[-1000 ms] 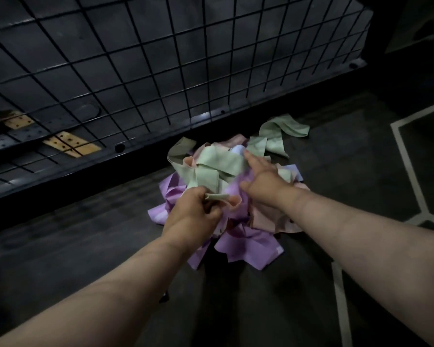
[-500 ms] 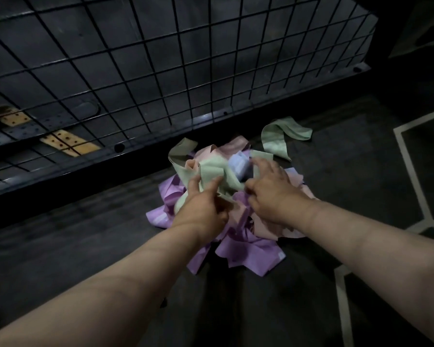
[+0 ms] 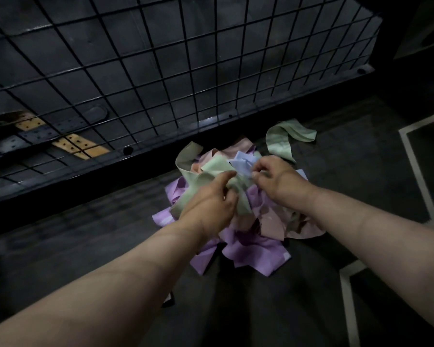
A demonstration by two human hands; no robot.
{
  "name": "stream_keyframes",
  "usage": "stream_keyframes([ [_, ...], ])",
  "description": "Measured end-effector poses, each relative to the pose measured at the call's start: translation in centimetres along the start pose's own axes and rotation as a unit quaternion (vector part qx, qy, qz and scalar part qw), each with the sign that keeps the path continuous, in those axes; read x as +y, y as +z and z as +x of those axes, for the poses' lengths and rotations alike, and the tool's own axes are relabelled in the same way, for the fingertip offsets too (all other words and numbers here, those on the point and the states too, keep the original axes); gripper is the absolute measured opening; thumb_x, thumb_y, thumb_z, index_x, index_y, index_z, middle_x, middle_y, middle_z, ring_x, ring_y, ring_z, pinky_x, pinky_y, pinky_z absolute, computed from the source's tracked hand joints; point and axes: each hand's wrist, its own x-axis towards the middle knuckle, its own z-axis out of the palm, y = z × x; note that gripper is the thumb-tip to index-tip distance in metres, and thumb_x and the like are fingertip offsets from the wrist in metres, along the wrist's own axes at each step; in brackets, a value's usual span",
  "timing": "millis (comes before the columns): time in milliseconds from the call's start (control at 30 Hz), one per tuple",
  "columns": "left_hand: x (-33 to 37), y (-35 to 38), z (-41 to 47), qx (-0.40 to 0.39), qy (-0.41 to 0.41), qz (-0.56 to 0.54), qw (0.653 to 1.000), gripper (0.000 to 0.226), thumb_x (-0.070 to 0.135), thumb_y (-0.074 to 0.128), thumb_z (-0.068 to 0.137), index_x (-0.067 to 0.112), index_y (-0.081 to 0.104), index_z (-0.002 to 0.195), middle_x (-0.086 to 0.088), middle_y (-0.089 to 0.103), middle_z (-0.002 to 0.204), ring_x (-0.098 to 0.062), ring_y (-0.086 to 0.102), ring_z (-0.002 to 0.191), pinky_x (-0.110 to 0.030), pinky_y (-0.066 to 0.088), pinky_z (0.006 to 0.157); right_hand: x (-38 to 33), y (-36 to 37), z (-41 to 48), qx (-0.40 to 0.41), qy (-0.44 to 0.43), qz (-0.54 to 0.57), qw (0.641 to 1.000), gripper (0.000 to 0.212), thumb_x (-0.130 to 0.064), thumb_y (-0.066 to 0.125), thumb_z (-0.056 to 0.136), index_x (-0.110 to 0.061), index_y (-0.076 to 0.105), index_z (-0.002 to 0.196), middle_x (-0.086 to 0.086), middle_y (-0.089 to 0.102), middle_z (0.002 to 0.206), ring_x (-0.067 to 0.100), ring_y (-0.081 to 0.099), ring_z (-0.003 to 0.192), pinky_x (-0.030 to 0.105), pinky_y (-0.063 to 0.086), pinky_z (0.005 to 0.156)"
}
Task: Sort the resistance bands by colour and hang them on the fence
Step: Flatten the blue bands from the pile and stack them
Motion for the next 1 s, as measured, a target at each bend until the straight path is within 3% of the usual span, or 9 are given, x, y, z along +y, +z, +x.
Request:
stream_keyframes([
  [100, 0.9, -1.0, 0.4, 0.063, -0.001, 0.049, 0.997, 0.035, 0.038, 0.043, 0.093, 0.049, 0.047, 0.126, 0.005, 0.064, 0.091, -0.018, 0.062, 0.08, -0.029, 0.05, 0.071, -1.6, -1.3, -0.3, 0.057, -0.046, 0.074, 0.995, 0.006, -0.017, 0.054, 0.094, -0.019, 0.054, 0.088, 0.001, 0.06, 0.108, 0.016, 0.054, 0.101, 0.03, 0.042, 0.087],
  [233, 2.5, -2.3, 1.4, 0.051, 0.024, 0.02, 0.998, 0.033, 0.034, 0.046, 0.094, 0.044, 0.047, 0.126, 0.01, 0.07, 0.08, -0.014, 0.063, 0.062, -0.03, 0.052, 0.063, -3.6, -3.1, -0.7, 0.041, -0.07, 0.18, 0.98, 0.007, -0.016, 0.048, 0.1, -0.017, 0.052, 0.094, -0.008, 0.05, 0.078, -0.001, 0.045, 0.067, 0.017, 0.041, 0.062],
  [333, 3.6, -3.4, 2.4, -0.007, 0.024, -0.021, 0.999, 0.031, 0.026, 0.055, 0.089, 0.036, 0.057, 0.118, 0.006, 0.073, 0.081, -0.013, 0.067, 0.06, -0.028, 0.055, 0.063, -4.2, -3.8, -0.7, 0.044, -0.101, 0.192, 0.975, 0.008, -0.018, 0.049, 0.101, -0.021, 0.053, 0.094, -0.012, 0.05, 0.074, -0.001, 0.046, 0.067, 0.022, 0.04, 0.066],
  [400, 4.3, -4.0, 2.6, -0.048, 0.031, -0.125, 0.991, 0.043, 0.005, 0.06, 0.08, 0.027, 0.063, 0.116, -0.002, 0.069, 0.094, -0.015, 0.065, 0.076, -0.026, 0.051, 0.064, -4.9, -4.3, -0.8, 0.053, -0.103, 0.218, 0.969, 0.006, -0.018, 0.05, 0.101, -0.018, 0.054, 0.098, -0.011, 0.054, 0.074, 0.0, 0.049, 0.069, 0.024, 0.042, 0.067],
  [500, 4.7, -4.3, 2.8, -0.106, 0.024, -0.313, 0.943, 0.064, -0.002, 0.06, 0.061, 0.01, 0.06, 0.123, -0.017, 0.067, 0.117, -0.03, 0.063, 0.106, -0.034, 0.049, 0.086, -6.3, -5.3, -1.0, 0.071, -0.105, 0.246, 0.961, 0.006, -0.016, 0.05, 0.102, -0.013, 0.055, 0.103, -0.003, 0.062, 0.085, 0.004, 0.058, 0.079, 0.024, 0.048, 0.073],
  [600, 4.9, -3.8, 2.4, -0.119, 0.037, -0.348, 0.929, 0.05, -0.003, 0.071, 0.072, 0.002, 0.063, 0.122, -0.019, 0.068, 0.119, -0.03, 0.064, 0.113, -0.036, 0.049, 0.1, -7.9, -6.4, -1.1, 0.103, -0.093, 0.332, 0.933, 0.006, -0.019, 0.051, 0.103, -0.015, 0.055, 0.102, 0.01, 0.067, 0.097, 0.02, 0.064, 0.087, 0.037, 0.053, 0.077],
  [700, 5.4, -3.1, 1.4, -0.126, 0.039, -0.338, 0.932, 0.027, 0.005, 0.064, 0.091, -0.004, 0.065, 0.116, -0.019, 0.072, 0.111, -0.026, 0.069, 0.104, -0.032, 0.053, 0.097, -9.3, -6.9, -0.2, 0.156, -0.01, 0.428, 0.89, 0.01, -0.02, 0.049, 0.103, -0.012, 0.056, 0.104, 0.012, 0.066, 0.097, 0.022, 0.063, 0.086, 0.044, 0.056, 0.079],
  [867, 5.6, -3.3, 0.4, -0.146, 0.015, -0.383, 0.912, 0.017, 0.007, 0.056, 0.097, 0.005, 0.067, 0.11, -0.018, 0.073, 0.094, -0.025, 0.071, 0.082, -0.039, 0.059, 0.078, -8.9, -7.7, -0.2, -0.028, 0.111, 0.568, 0.815, 0.048, -0.036, 0.041, 0.105, 0.001, 0.059, 0.128, 0.016, 0.066, 0.105, 0.023, 0.063, 0.091, 0.04, 0.054, 0.086],
  [1000, 4.5, -3.7, -0.8, -0.201, -0.03, -0.4, 0.894, 0.02, -0.001, 0.058, 0.092, 0.0, 0.063, 0.111, -0.02, 0.071, 0.09, -0.023, 0.07, 0.071, -0.03, 0.056, 0.062, -7.9, -6.9, -0.9, -0.052, 0.108, 0.594, 0.795, 0.026, -0.016, 0.049, 0.102, 0.001, 0.063, 0.116, 0.01, 0.07, 0.095, 0.016, 0.068, 0.082, 0.028, 0.06, 0.073],
])
